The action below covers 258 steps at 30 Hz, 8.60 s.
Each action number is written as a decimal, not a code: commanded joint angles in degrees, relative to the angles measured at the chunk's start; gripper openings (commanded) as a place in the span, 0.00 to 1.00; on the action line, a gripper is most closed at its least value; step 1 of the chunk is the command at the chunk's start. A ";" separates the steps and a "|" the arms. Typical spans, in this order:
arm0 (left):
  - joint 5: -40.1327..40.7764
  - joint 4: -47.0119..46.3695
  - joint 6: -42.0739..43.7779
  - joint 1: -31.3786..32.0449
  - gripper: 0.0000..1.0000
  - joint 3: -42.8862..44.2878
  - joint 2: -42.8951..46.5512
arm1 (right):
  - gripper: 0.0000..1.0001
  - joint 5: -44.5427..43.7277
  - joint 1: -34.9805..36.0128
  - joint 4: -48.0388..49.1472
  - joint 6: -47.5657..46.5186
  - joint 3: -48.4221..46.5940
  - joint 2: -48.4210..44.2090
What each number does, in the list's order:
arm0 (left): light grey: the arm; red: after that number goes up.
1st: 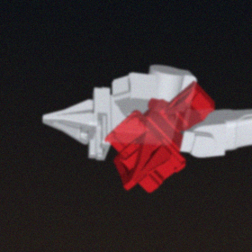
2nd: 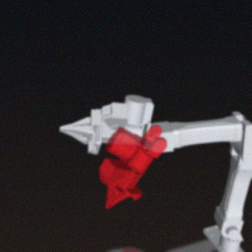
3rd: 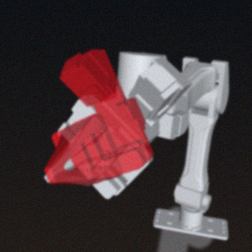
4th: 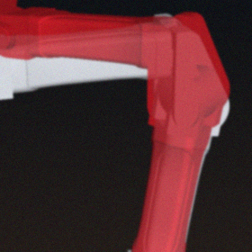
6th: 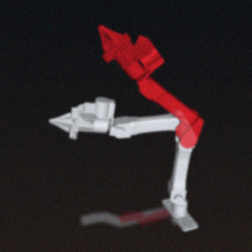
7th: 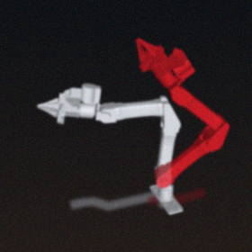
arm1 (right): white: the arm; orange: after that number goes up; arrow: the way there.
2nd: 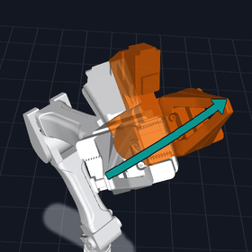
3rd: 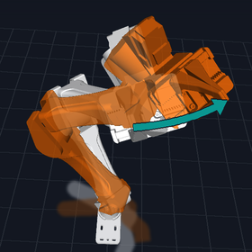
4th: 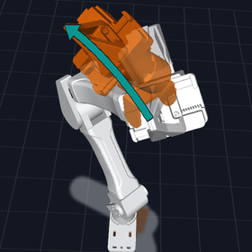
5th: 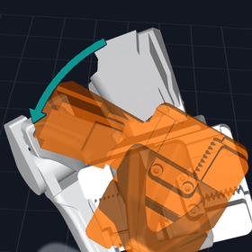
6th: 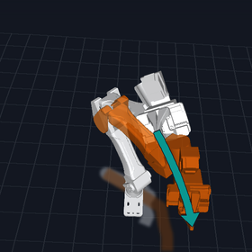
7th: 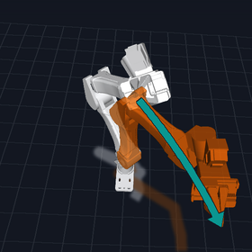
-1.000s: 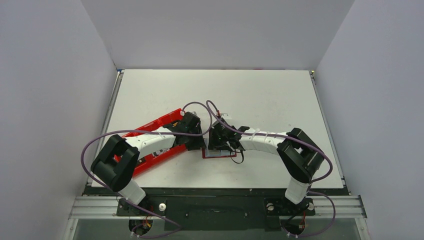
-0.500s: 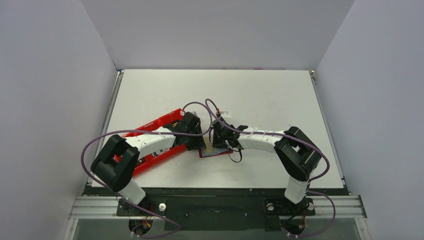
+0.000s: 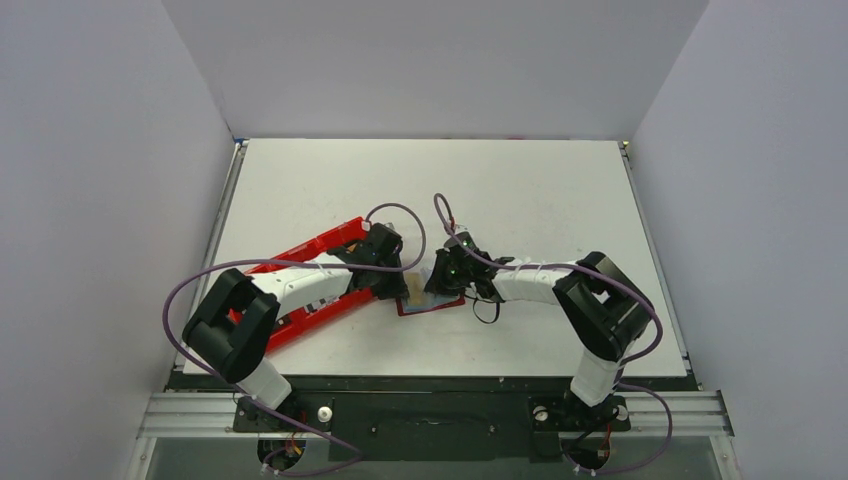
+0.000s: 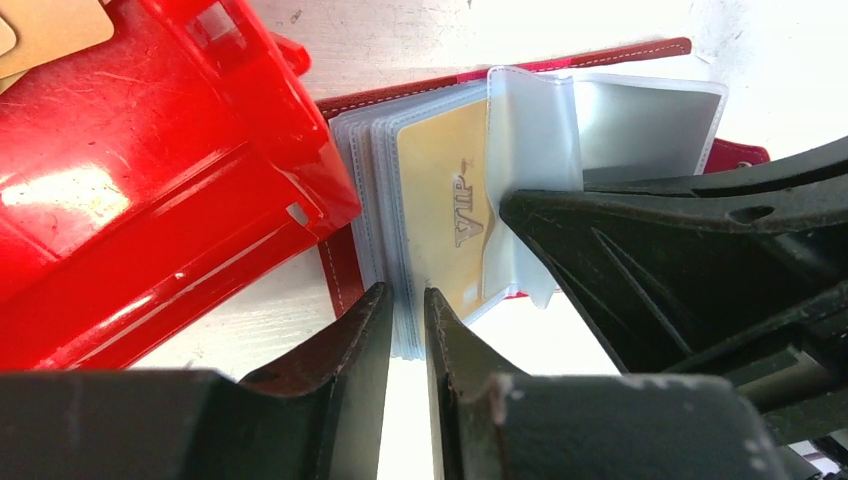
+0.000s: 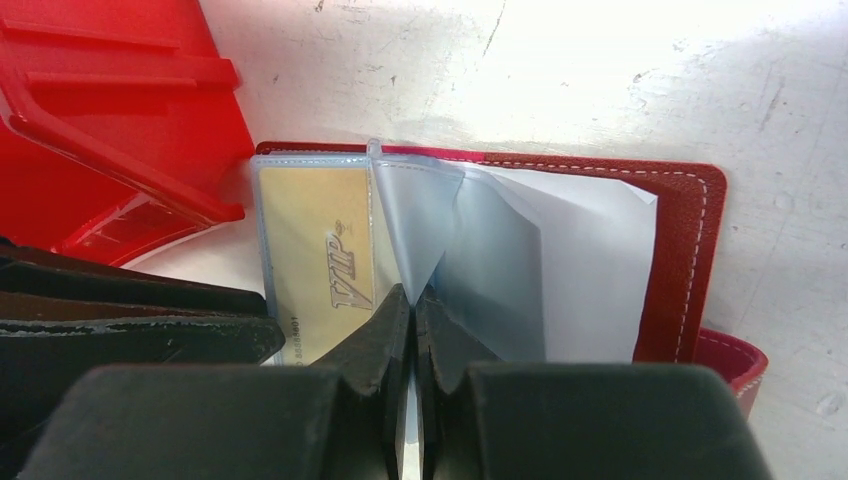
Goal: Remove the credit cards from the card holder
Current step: Open the card holder at the center of the board, then remove the credit card from the card holder.
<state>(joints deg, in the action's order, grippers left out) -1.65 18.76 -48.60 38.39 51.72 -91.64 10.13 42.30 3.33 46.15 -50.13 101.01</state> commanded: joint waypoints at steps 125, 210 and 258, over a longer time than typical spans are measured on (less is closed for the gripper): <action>1.65 -0.83 5.29 6.31 0.01 13.96 -12.36 | 0.00 2.58 -4.70 1.71 2.42 10.25 -8.28; -0.09 6.72 10.36 0.01 0.20 25.91 -3.71 | 0.28 -20.81 16.34 -1.03 -6.69 8.65 -26.80; 5.36 3.02 7.60 3.60 0.08 5.66 -2.83 | 0.30 4.20 -1.25 12.24 4.92 9.18 -4.74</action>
<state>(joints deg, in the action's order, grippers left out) 1.28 22.72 -40.51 41.60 56.86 -94.65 13.41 41.63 11.49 50.41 -41.56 95.94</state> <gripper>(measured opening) 0.082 0.302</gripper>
